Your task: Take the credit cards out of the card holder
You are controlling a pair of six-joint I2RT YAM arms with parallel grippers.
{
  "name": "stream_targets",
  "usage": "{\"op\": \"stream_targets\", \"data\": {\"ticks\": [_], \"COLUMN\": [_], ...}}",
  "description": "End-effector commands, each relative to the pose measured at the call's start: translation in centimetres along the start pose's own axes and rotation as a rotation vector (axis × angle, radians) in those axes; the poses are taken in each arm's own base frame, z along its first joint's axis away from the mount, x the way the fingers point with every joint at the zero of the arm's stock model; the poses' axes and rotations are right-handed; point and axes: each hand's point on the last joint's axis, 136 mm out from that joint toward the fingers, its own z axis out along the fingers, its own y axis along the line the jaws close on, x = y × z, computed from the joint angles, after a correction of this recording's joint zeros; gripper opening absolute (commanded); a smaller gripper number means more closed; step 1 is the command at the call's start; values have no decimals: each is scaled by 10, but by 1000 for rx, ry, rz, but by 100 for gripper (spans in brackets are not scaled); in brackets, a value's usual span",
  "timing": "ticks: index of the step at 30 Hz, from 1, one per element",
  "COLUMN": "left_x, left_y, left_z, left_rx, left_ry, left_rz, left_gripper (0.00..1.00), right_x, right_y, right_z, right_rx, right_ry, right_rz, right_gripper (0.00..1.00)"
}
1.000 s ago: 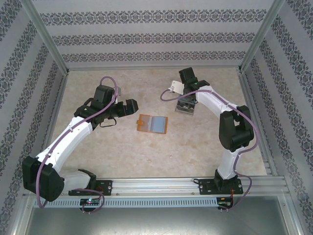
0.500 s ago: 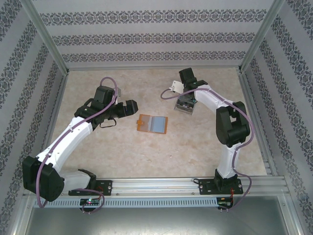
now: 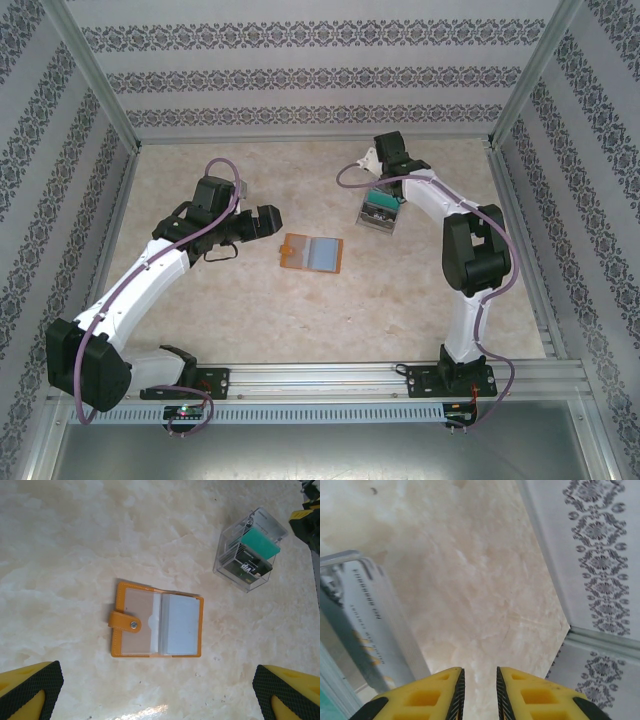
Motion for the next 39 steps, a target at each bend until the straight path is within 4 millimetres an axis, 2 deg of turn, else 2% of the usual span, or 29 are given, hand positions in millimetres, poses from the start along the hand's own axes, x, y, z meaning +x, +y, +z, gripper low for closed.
{"op": "stream_targets", "data": {"ticks": [1,6,8,12,14,16,19,25,29,33,35,39], "left_x": [6,5,2,-13,-21,-27,-36,-50,-46,-42,-45,-62], "left_y": [5,9,13,31,43,57,80,134,177,213,224,229], "left_z": [2,5,6,3,1,-1,-5,-20,-25,-18,-11,3], "left_rx": [-24,-39,-68,-181,-246,-320,-432,-700,-847,-902,-879,-799], "left_ry": [8,5,-8,-83,-120,-146,-210,-394,-383,-365,-353,-445], "left_rz": [17,29,35,46,48,37,39,98,71,74,72,124], "left_gripper": [100,100,100,100,100,100,100,99,99,99,99,99], "right_x": [1,6,9,19,29,42,62,94,112,131,136,138], "right_y": [-39,-47,-43,-26,-14,-6,7,32,47,46,41,32], "right_z": [-26,-67,-86,-119,-128,-136,-144,-140,-121,-102,-95,-82], "right_rx": [103,85,48,-42,-62,-62,-44,-1,38,110,147,153], "right_ry": [-17,-100,-145,-241,-268,-287,-330,-412,-402,-391,-404,-449], "right_rz": [205,460,576,780,833,877,916,957,967,1005,1021,1049], "right_gripper": [25,27,33,66,78,97,98,98,98,98,98,98]}}
